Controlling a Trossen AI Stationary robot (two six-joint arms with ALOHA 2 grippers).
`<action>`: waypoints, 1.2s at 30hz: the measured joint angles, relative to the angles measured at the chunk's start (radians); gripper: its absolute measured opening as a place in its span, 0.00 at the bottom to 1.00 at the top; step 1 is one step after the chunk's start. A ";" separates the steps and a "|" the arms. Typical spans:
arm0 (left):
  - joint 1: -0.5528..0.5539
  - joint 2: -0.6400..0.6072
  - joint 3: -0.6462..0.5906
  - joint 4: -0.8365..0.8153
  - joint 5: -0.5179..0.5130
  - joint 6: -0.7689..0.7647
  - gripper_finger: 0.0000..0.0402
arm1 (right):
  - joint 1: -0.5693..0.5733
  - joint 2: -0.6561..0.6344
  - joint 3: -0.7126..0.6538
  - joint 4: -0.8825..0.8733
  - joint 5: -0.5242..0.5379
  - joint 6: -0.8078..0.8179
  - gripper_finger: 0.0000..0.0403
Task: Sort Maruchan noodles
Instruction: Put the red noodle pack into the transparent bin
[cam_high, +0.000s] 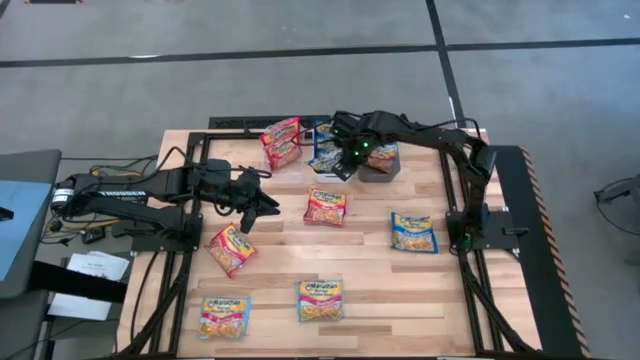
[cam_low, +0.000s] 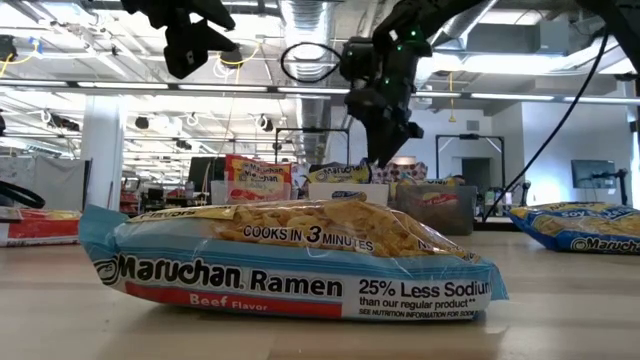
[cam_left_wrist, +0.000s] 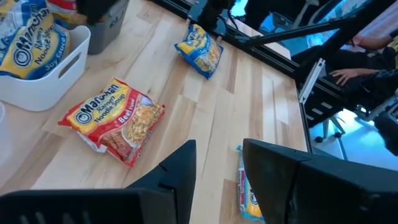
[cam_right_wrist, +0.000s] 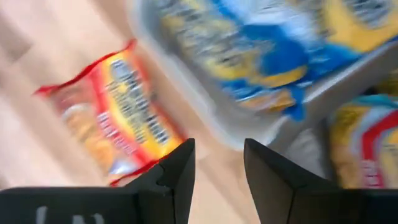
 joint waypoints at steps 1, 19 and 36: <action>0.000 0.000 0.000 0.000 0.000 -0.002 0.29 | 0.009 -0.006 0.000 -0.011 -0.014 -0.006 0.40; 0.000 0.000 0.000 -0.002 0.152 -0.125 0.29 | 0.222 -0.143 -0.009 -0.224 0.053 -0.097 0.40; 0.000 -0.001 0.000 -0.009 0.157 -0.157 0.29 | 0.326 -0.501 -0.424 -0.127 0.074 0.159 0.40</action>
